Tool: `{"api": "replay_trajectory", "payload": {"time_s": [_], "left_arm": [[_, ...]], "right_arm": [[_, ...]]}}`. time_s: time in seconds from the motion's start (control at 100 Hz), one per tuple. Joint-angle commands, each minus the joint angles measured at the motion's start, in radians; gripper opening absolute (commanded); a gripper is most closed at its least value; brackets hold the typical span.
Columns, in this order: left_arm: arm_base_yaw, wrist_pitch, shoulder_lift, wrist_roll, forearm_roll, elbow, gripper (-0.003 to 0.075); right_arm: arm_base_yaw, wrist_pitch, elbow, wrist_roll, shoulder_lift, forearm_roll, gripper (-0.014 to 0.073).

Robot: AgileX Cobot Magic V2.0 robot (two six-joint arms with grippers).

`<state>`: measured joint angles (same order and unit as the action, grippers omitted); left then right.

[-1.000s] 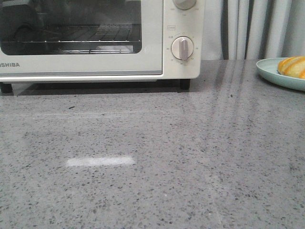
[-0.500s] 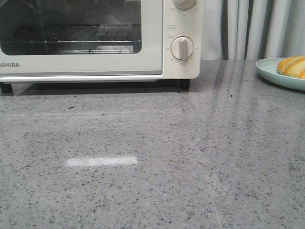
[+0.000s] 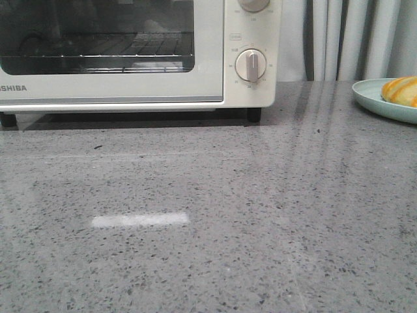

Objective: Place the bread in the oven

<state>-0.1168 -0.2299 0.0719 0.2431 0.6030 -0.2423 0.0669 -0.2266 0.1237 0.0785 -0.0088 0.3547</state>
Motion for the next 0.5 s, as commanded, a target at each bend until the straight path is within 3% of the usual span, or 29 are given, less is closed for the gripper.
{"api": "replay_trajectory", "payload": {"time_s": [0.0, 0.16, 0.25, 0.49], "left_arm": [[-0.009, 0.028, 0.128, 0.119, -0.003, -0.133, -0.0021], [-0.009, -0.077, 0.393, 0.232, 0.006, -0.345, -0.0021], [-0.023, -0.071, 0.533, 0.250, 0.027, -0.446, -0.0021], [-0.195, 0.005, 0.791, 0.384, 0.027, -0.646, -0.0021]], "right_arm": [[0.002, 0.016, 0.092, -0.021, 0.018, -0.067, -0.0058], [0.002, -0.001, 0.179, -0.110, 0.089, -0.086, -0.0058], [0.002, -0.027, 0.200, -0.167, 0.120, -0.087, -0.0058], [0.002, -0.094, 0.203, -0.187, 0.127, -0.087, -0.0058]]}}
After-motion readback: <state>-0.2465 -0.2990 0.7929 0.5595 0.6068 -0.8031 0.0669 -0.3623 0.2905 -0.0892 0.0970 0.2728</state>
